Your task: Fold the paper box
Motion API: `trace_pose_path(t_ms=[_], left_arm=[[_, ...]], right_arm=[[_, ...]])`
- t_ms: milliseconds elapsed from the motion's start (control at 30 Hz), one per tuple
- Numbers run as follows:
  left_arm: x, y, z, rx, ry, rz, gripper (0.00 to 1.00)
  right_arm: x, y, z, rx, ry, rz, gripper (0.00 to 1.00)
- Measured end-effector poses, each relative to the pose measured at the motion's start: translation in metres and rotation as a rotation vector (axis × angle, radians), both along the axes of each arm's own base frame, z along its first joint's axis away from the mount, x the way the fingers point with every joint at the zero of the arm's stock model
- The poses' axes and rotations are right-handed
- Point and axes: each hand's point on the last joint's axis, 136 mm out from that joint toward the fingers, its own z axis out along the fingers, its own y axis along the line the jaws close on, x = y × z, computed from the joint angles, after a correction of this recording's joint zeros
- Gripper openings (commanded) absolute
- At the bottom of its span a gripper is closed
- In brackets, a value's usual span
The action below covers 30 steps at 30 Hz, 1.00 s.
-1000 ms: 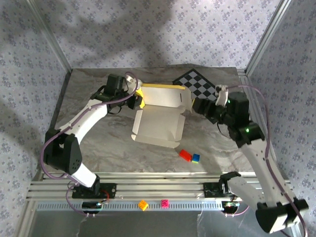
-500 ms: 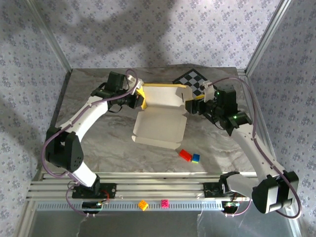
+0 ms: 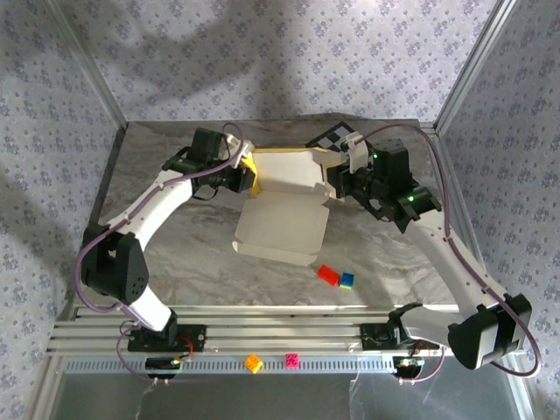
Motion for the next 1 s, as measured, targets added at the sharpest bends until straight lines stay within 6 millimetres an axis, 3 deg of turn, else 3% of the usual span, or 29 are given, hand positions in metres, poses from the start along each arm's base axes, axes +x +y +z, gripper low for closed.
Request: trace_pose_path(t_ms=[433, 900, 1000], left_arm=[[0.009, -0.002, -0.002, -0.011, 0.063, 0.084, 0.0], [0.014, -0.007, 0.006, -0.133, 0.034, 0.078, 0.18], [0.013, -0.005, 0.006, -0.143, 0.032, 0.087, 0.13]], right_arm=[[-0.006, 0.01, 0.01, -0.013, 0.03, 0.016, 0.0], [-0.005, 0.008, 0.013, 0.066, 0.094, 0.04, 0.0], [-0.006, 0.008, 0.014, 0.085, 0.109, 0.044, 0.0]])
